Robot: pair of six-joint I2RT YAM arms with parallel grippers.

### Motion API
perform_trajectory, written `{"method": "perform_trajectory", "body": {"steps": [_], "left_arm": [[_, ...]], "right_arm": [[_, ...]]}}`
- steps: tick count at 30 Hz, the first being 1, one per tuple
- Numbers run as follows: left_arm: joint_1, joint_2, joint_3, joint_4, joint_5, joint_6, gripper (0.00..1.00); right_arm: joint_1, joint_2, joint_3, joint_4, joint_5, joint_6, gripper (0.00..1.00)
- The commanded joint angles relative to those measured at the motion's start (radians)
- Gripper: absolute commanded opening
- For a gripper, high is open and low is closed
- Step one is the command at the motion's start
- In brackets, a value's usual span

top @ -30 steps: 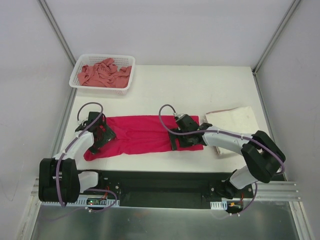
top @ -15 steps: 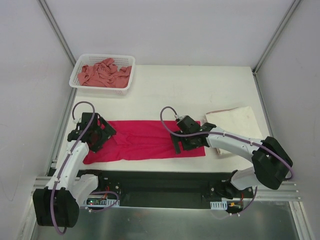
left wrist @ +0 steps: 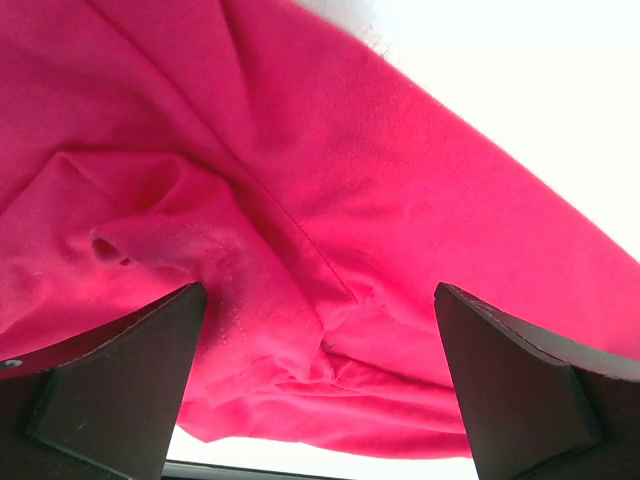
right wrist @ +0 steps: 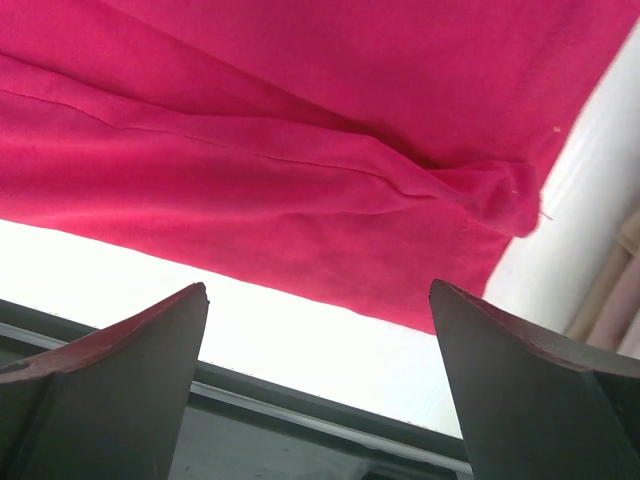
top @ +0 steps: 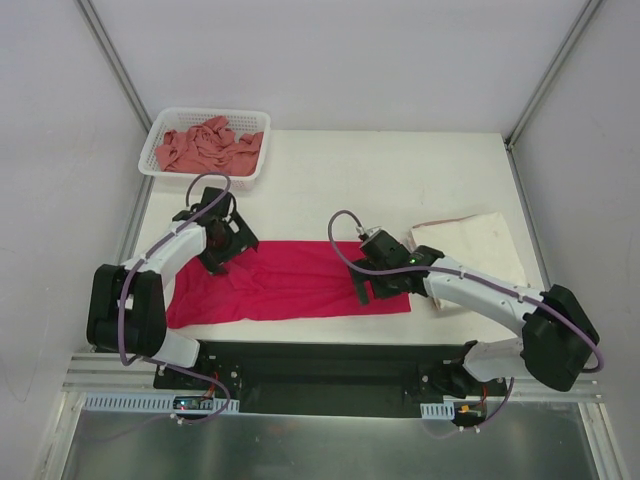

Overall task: Fold and stack the t-shirts
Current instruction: Fold the tshirt

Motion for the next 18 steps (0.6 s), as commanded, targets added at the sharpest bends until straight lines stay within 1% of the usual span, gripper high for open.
{"method": "perform_trajectory", "body": {"steps": [1,6,8,9,10,13,18], "left_arm": [[-0.012,0.011,0.074,-0.004,-0.005,0.033,0.99],[-0.014,0.028,0.098,0.017,-0.016,0.027,0.99],[-0.014,0.064,0.109,0.033,0.005,0.039,0.99],[-0.020,0.074,0.120,0.033,0.043,0.044,0.99],[-0.026,0.077,0.118,0.033,0.044,0.041,0.99],[-0.034,0.017,0.080,0.031,-0.013,0.029,0.99],[-0.034,-0.182,-0.010,-0.010,-0.082,0.027,0.99]], "right_arm": [[-0.008,-0.072,0.038,-0.044,0.062,-0.014,0.97],[-0.010,-0.105,0.043,-0.054,0.088,-0.010,0.97],[-0.010,-0.111,0.043,-0.057,0.096,-0.009,0.97],[-0.008,-0.117,0.044,-0.061,0.096,-0.014,0.97],[-0.010,-0.117,0.044,-0.064,0.091,-0.015,0.97],[-0.008,-0.125,0.040,-0.059,0.085,-0.017,0.97],[-0.008,-0.108,0.030,-0.028,0.053,-0.024,0.97]]}}
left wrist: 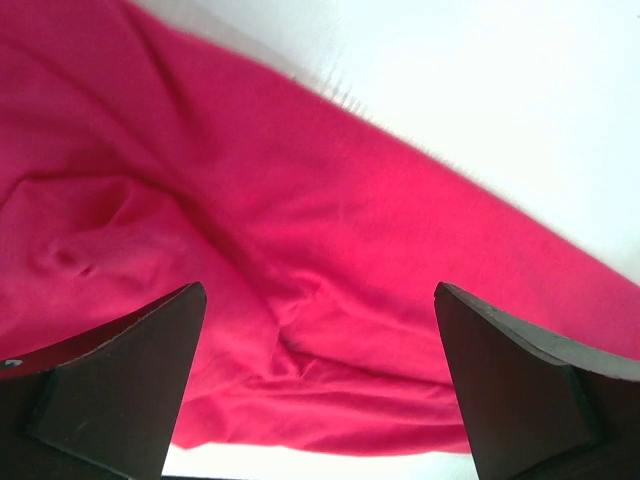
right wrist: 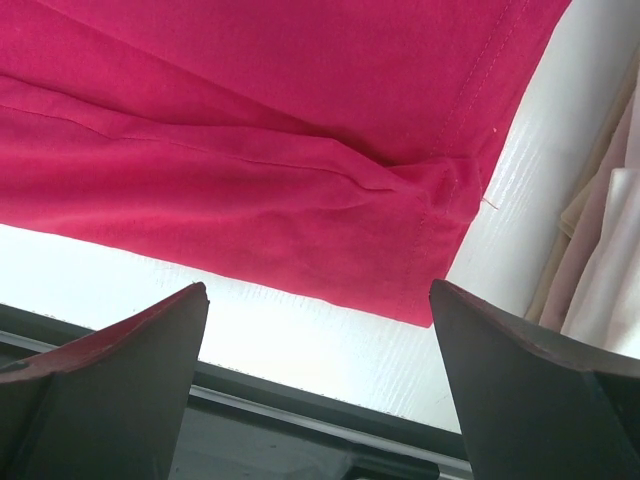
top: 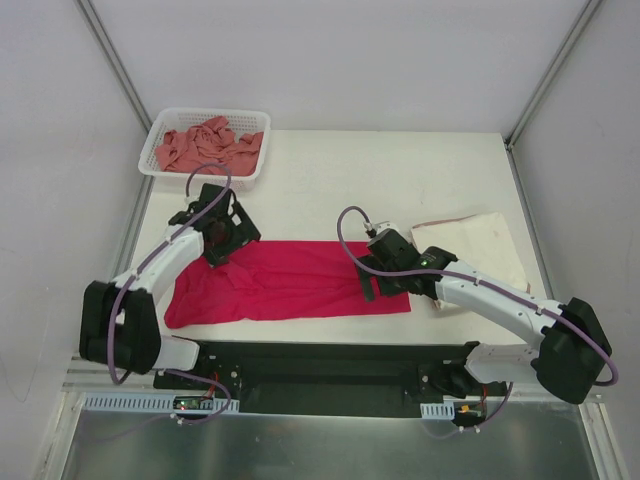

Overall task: Fold and stack the t-shirts
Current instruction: Fold the tshirt

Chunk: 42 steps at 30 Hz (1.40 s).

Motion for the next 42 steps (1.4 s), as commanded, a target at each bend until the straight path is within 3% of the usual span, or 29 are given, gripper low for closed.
{"method": "perform_trajectory", "body": {"steps": [1,6,14,23,37,42], "left_arm": [[-0.003,-0.193,-0.076,-0.048,-0.088,-0.006,0.99],[-0.003,-0.322,-0.223,-0.054,-0.030,-0.018,0.99],[-0.006,-0.256,-0.245,0.005,0.017,-0.035,0.99],[-0.052,-0.064,-0.137,0.138,0.118,-0.044,0.99],[-0.089,0.193,0.112,0.136,0.044,0.074,0.99],[-0.089,0.125,0.128,0.095,0.024,0.120,0.99]], "right_arm": [[-0.004,-0.006,0.027,0.017,-0.020,-0.009,0.97],[-0.002,0.011,0.002,0.051,-0.037,0.006,0.97],[-0.002,0.038,0.005,0.058,-0.054,0.004,0.97],[-0.004,0.038,0.019,0.026,0.001,0.011,0.97],[-0.004,0.008,0.018,-0.024,0.075,0.032,0.97],[-0.002,0.004,0.021,-0.027,0.077,0.032,0.97]]}}
